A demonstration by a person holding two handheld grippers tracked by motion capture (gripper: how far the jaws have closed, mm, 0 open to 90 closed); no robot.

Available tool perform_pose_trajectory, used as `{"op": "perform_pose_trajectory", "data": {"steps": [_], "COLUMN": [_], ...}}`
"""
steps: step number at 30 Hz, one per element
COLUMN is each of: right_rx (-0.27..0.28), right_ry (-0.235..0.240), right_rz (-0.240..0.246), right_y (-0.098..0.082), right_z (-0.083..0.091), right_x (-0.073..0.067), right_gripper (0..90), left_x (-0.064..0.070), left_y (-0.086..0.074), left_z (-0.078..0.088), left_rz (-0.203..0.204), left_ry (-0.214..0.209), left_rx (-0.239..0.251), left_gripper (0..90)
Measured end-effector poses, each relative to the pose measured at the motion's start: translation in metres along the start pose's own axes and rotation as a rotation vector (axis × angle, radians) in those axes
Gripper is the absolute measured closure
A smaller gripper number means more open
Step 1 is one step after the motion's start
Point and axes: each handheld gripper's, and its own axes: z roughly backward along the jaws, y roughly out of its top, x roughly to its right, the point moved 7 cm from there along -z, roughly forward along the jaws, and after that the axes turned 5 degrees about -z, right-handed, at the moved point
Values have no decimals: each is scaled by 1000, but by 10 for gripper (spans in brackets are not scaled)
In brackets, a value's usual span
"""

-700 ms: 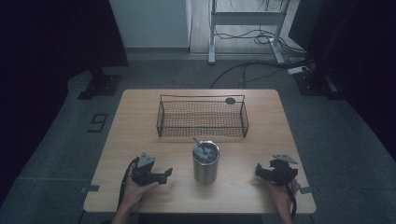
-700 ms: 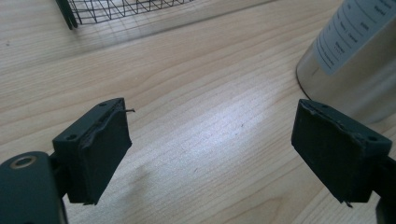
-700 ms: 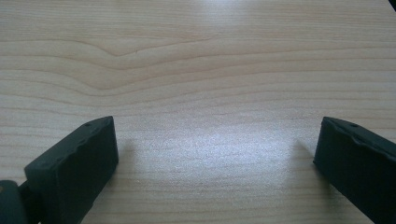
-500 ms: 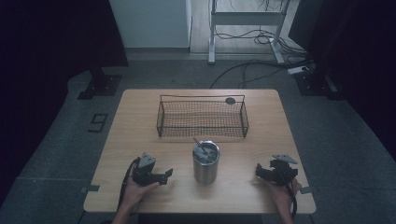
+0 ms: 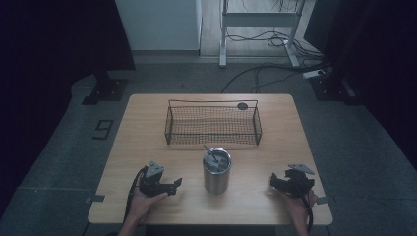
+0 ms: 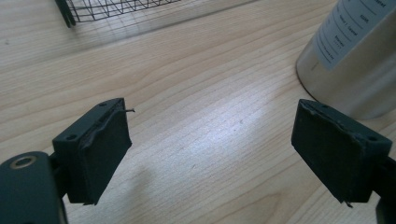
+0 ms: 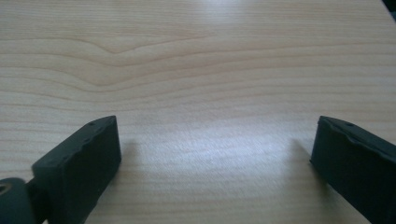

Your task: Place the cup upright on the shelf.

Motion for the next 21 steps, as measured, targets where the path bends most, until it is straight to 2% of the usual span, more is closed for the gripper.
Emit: {"op": "perform_pose_trajectory", "data": {"steps": [4,6,7,8,10,15,18,21], "right_rx": [-2,-2,-2,-2,-1,0,-3,-3], "right_ry": [-5,-5,-3,-3,-1,6,11,11], "right_rz": [-4,-4,-3,-3,-1,6,11,11], "right_y": [-1,-1,-1,-1,-1,-1,0,0], "right_z": [1,1,1,1,1,1,0,0], "right_x": [1,1,1,1,1,1,2,2], "right_gripper": [18,18,18,18,19,18,16,17], "left_x": [-3,-5,-7,-8,-8,-5,3,9], "left_y": [0,-1,-1,-1,-1,5,15,20], "left_z": [2,2,4,6,8,13,19,22], "left_rz": [30,36,45,62,70,69,53,59], "left_ry": [-13,-2,22,23,29,33,17,-1], "left_rx": [8,-4,-8,0,0,7,43,69], "left_gripper": [120,120,119,119,118,116,116,117]}}
